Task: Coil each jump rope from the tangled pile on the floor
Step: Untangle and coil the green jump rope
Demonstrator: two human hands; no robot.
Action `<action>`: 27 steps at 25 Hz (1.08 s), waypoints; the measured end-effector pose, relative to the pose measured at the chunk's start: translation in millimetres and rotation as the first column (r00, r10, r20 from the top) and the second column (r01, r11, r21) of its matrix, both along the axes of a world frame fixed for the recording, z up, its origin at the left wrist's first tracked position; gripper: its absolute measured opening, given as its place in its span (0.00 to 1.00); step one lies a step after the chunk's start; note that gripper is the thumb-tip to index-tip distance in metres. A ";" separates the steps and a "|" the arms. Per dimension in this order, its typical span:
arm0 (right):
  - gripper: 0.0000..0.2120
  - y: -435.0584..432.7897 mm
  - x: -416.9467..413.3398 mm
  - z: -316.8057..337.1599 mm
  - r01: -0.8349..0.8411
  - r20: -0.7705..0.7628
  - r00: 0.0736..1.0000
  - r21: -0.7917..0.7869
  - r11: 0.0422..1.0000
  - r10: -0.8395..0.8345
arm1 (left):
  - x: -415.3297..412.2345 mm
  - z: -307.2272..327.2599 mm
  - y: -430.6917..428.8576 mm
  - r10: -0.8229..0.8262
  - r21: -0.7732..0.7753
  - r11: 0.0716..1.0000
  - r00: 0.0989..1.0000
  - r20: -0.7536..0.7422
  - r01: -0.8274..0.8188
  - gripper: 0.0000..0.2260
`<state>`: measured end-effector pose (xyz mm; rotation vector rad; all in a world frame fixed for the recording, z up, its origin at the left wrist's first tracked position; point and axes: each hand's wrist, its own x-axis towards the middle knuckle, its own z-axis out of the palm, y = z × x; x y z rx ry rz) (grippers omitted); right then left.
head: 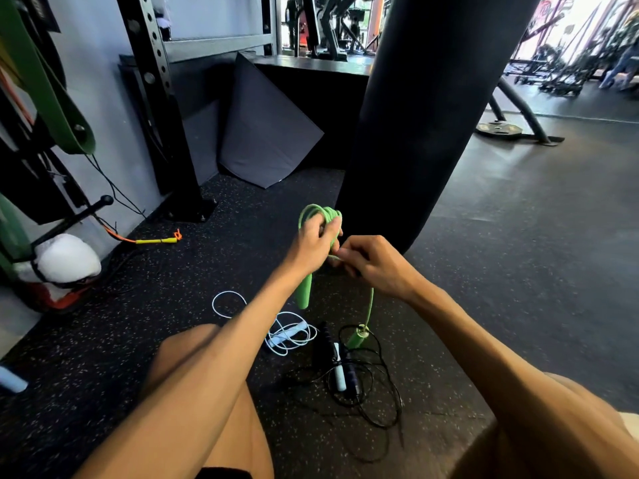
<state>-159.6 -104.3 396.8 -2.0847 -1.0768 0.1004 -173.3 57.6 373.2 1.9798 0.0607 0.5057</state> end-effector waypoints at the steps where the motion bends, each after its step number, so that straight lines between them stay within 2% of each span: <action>1: 0.12 -2.5 1.4 3.4 0.019 0.025 1.000 0.012 1.000 -0.019 | -2.3 0.3 -2.5 -0.011 0.101 0.995 0.999 -0.039 0.015 0.11; 2: 0.12 -5.3 3.1 6.1 0.044 0.040 0.998 0.022 0.999 -0.044 | -3.3 -0.7 -4.8 -0.049 0.137 0.989 0.994 -0.093 0.061 0.13; 4: 0.10 -10.4 8.0 7.3 0.112 0.027 0.993 0.049 0.993 -0.113 | -3.1 -3.3 -7.7 -0.165 0.096 0.977 0.963 -0.211 0.189 0.18; 7: 0.08 -12.9 15.2 2.8 0.212 -0.075 0.976 0.145 0.967 -0.203 | -1.0 -8.2 -10.1 -0.343 -0.071 0.938 0.882 -0.325 0.339 0.27; 11: 0.10 -16.3 24.2 -3.9 0.311 -0.039 0.950 0.153 0.938 -0.309 | -10.2 1.2 -18.9 -0.482 -0.250 0.876 0.782 -0.396 0.413 0.27; 14: 0.11 -29.4 34.7 -9.1 0.389 -0.153 0.918 0.183 0.903 -0.365 | -16.9 7.4 -14.5 -0.553 -0.425 0.807 0.777 -0.301 0.410 0.23; 17: 0.12 -40.2 38.8 -14.9 0.416 -0.320 0.882 0.181 0.891 -0.346 | -15.6 15.3 -3.6 -0.588 -0.714 0.600 0.804 -0.088 0.361 0.21; 20: 0.14 -39.7 32.9 -21.6 0.376 -0.429 0.855 0.127 0.918 -0.291 | -12.9 20.1 6.0 -0.504 -0.852 0.408 0.859 0.089 0.327 0.20; 22: 0.13 -36.8 30.4 -27.1 0.343 -0.456 0.845 0.062 0.937 -0.279 | -11.0 18.5 7.0 -0.438 -0.873 0.370 0.888 0.138 0.318 0.21; 25: 0.05 -30.4 24.7 -35.8 0.258 -0.480 0.842 -0.043 0.965 -0.246 | -7.8 16.0 5.3 -0.347 -0.896 0.341 0.924 0.160 0.284 0.20; 27: 0.03 -24.7 18.0 -40.6 0.208 -0.542 0.818 -0.028 0.978 -0.190 | -6.8 16.7 4.5 -0.298 -0.900 0.347 0.941 0.161 0.264 0.18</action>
